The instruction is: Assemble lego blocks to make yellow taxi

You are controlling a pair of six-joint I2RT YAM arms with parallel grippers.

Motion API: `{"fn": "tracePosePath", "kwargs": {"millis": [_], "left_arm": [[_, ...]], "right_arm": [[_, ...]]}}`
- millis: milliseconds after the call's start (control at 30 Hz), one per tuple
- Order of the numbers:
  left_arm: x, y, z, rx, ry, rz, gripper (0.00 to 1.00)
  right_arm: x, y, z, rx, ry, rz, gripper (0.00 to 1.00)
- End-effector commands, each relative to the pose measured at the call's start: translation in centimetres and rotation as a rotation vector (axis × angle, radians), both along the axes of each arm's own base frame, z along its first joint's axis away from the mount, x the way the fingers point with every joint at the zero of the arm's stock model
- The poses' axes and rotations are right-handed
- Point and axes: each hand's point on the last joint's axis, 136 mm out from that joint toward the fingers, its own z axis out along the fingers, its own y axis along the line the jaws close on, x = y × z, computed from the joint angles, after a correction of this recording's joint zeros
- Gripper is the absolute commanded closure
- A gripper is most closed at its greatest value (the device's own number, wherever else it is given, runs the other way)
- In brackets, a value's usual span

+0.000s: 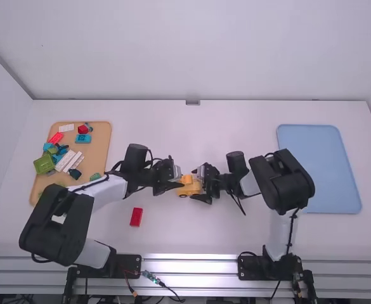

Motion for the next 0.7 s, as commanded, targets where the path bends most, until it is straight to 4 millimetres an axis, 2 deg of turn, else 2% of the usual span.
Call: {"fn": "tracePosePath", "kwargs": {"millis": [0, 233, 367, 567, 667], "left_arm": [[-0.6, 0.0, 0.7, -0.041, 0.023, -0.005, 0.98], [-0.2, 0.0, 0.3, -0.043, 0.019, -0.006, 0.98], [0.2, -0.2, -0.8, -0.049, 0.048, 0.007, 0.98], [-0.3, -0.5, -1.6, -0.063, 0.045, -0.04, 0.99], [-0.3, -0.5, -1.7, -0.063, 0.05, -0.039, 0.98]], "right_arm": [[-1.0, 0.0, -0.6, 0.025, 0.067, 0.011, 0.01], [-1.4, -0.2, -1.5, 0.013, 0.071, 0.005, 0.01], [-1.2, -0.2, -1.5, 0.009, 0.071, 0.0, 0.07], [-0.9, -0.2, -1.8, -0.009, 0.085, -0.011, 0.07], [-0.7, -0.3, -2.0, -0.023, 0.08, -0.024, 0.11]]}}
